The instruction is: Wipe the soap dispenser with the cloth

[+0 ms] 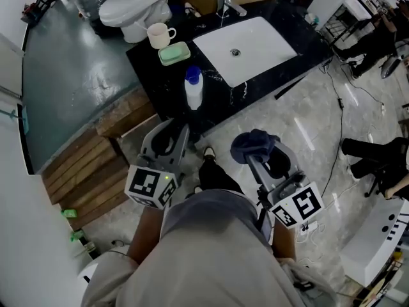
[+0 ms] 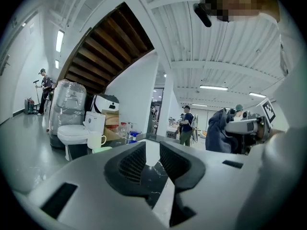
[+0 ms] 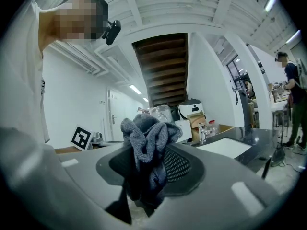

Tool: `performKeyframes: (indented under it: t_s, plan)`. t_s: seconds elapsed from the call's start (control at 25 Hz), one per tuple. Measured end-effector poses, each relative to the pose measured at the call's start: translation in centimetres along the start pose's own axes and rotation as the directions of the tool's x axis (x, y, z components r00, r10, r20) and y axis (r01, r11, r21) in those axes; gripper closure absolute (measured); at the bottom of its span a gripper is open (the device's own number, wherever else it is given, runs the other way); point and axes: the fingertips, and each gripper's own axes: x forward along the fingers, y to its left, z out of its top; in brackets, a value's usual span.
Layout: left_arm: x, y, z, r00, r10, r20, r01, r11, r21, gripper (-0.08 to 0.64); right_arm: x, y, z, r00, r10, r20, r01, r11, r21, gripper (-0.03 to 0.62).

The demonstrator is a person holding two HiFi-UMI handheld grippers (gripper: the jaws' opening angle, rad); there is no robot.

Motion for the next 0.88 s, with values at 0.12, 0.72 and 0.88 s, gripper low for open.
performKeyframes:
  t_s: [0.12,0.72,0.88]
  plan:
    - [1.9,0.9,-0.2,1.0,-0.002,-0.011,0.002,1.0,0.001,0.481,1.2,-1.4,0.2,1.0,-0.001,-0.007,0.001,1.0,0.006,0.445]
    - [10.5,5.2,-2.4,0.988,0.052,-0.146,-0.047,0.998,0.037,0.43,7.7,-9.0,0.9,0.999,0.048,-0.024,-0.046,0.998,0.048,0.445]
    - [12.3,5.6,-2.3,0.984,0.077,-0.159,-0.066,0.995,0.071,0.425,9.3,-11.1,1.1,0.997,0.075,-0.017,-0.074,0.996,0.053,0.443]
